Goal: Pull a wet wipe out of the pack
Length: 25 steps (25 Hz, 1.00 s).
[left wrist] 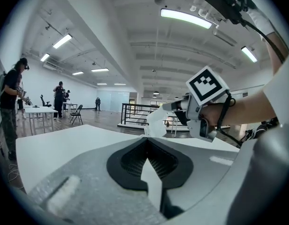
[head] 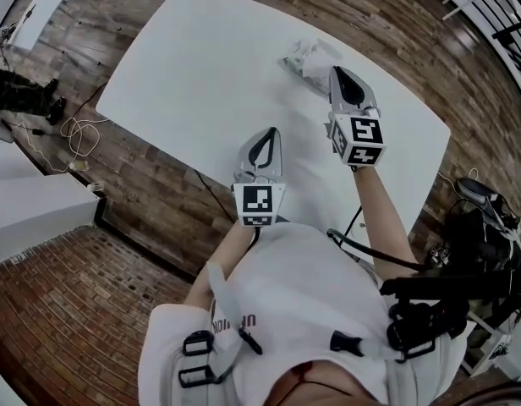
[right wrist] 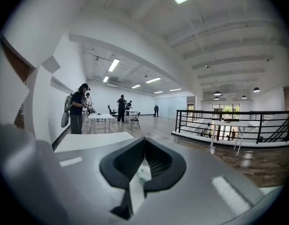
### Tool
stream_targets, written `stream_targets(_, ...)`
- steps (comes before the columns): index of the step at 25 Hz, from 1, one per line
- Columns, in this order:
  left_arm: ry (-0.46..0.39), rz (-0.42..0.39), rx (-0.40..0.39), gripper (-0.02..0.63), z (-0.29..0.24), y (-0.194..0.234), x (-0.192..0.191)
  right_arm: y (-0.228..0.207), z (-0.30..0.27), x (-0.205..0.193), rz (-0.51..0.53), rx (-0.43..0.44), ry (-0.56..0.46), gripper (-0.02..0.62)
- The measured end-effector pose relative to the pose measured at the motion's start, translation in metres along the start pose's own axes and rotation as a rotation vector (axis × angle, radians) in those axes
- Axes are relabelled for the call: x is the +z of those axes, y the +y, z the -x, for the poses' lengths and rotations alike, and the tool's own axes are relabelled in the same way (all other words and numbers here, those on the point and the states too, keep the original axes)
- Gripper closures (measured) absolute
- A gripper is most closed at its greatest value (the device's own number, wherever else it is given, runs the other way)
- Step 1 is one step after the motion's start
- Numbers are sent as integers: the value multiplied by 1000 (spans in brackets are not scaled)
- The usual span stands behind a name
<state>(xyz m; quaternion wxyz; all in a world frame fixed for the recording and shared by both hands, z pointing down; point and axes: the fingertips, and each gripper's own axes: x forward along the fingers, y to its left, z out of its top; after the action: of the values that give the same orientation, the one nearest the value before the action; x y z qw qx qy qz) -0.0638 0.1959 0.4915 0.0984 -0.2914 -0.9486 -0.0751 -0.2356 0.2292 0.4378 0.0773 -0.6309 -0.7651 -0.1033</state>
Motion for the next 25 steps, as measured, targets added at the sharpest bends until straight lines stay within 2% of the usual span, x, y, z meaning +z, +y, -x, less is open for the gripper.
stream_targets(2,-5,0,-1,604,2,-1,2,11,21,5,-12,19,-23,587)
stream_targets(4,-11,-2,4,604,5,2,4,26,33,-12,-10,40,15,586)
stream_targets(11,2,-1,9,604,10,5,-3,69,43,-137,-54,84,296,586)
stream_targets(15,1,1,5,604,10,6,-4,83,46,-190,-88,105,450,586)
stream_targets(18,-2,0,7,604,9,7,-2,87,48,-204,-131,140,499,561)
stream_targets(20,-4,0,6,604,8,6,-1,87,51,-204,-151,161,506,504)
stream_targets(25,-10,-1,12,604,9,6,0,86,62,-183,-153,186,453,482)
